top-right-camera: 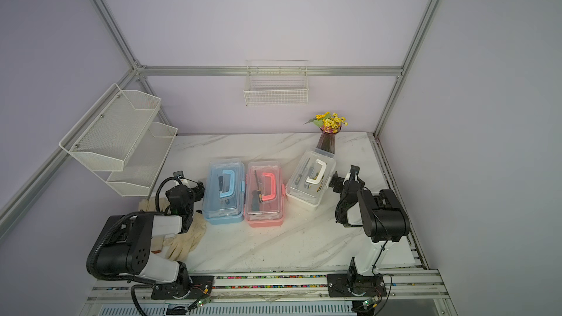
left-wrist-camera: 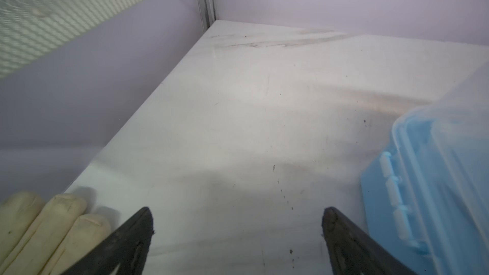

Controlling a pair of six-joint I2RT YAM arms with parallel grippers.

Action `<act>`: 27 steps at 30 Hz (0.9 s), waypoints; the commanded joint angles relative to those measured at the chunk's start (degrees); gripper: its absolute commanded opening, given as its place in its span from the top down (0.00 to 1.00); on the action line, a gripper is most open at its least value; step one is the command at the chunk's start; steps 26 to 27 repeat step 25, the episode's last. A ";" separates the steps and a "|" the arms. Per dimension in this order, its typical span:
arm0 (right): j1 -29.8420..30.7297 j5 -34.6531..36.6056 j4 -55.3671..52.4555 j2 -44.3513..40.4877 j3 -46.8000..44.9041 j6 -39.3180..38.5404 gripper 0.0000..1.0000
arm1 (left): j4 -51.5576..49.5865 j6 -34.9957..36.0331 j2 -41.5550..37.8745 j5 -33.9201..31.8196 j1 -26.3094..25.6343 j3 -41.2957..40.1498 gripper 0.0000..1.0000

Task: Close toolboxes
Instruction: Reset both arms

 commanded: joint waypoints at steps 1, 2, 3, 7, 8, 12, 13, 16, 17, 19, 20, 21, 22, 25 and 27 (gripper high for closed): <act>0.54 -0.23 3.68 -0.21 0.05 -1.24 0.03 | 9.22 2.15 0.95 2.22 -1.03 0.06 0.00; 0.56 -0.26 3.59 -0.15 0.08 -1.30 0.03 | 15.75 3.70 3.17 2.26 -1.45 -1.67 0.00; 0.53 -0.19 2.59 -0.50 0.23 -1.23 0.03 | 17.08 4.02 3.39 1.85 -1.70 -2.36 0.00; 0.54 -0.19 3.19 -0.31 0.21 -1.30 0.03 | 10.88 2.82 1.57 1.34 -1.73 -0.64 0.00; 0.54 -0.19 2.93 -0.43 0.25 -1.25 0.03 | 11.26 2.92 1.64 1.31 -1.84 -0.87 0.00; 0.54 -0.10 3.15 -0.35 0.25 -1.26 0.03 | 11.90 3.25 1.95 1.32 -1.88 -0.92 0.00; 0.54 -0.10 3.12 -0.35 0.23 -1.29 0.03 | 11.80 3.05 1.97 1.24 -1.89 -0.83 0.00; 0.58 -0.10 3.20 -0.35 0.16 -1.25 0.03 | 12.43 2.72 2.34 0.82 -1.86 -0.94 0.00; 0.54 -0.10 3.15 -0.35 0.17 -1.25 0.03 | 12.67 2.82 2.73 0.69 -1.89 -0.88 0.00; 0.54 -0.08 3.16 -0.35 0.16 -1.29 0.03 | 13.48 2.99 3.04 0.73 -1.93 -1.01 0.00; 0.54 -0.10 3.13 -0.35 0.24 -1.27 0.03 | 13.48 3.01 3.06 0.71 -1.89 -0.99 0.00; 0.54 -0.10 3.10 -0.35 0.25 -1.30 0.03 | 13.48 2.99 3.09 0.72 -1.93 -0.99 0.00; 0.54 -0.05 3.18 -0.39 0.24 -1.32 0.03 | 13.47 2.95 3.04 0.68 -1.94 -1.00 0.00; 0.54 -0.10 3.08 -0.39 0.24 -1.25 0.03 | 13.54 3.11 2.74 0.49 -1.99 -1.21 0.00; 0.54 -0.10 3.08 -0.39 0.24 -1.25 0.03 | 13.54 3.11 2.74 0.49 -1.99 -1.21 0.00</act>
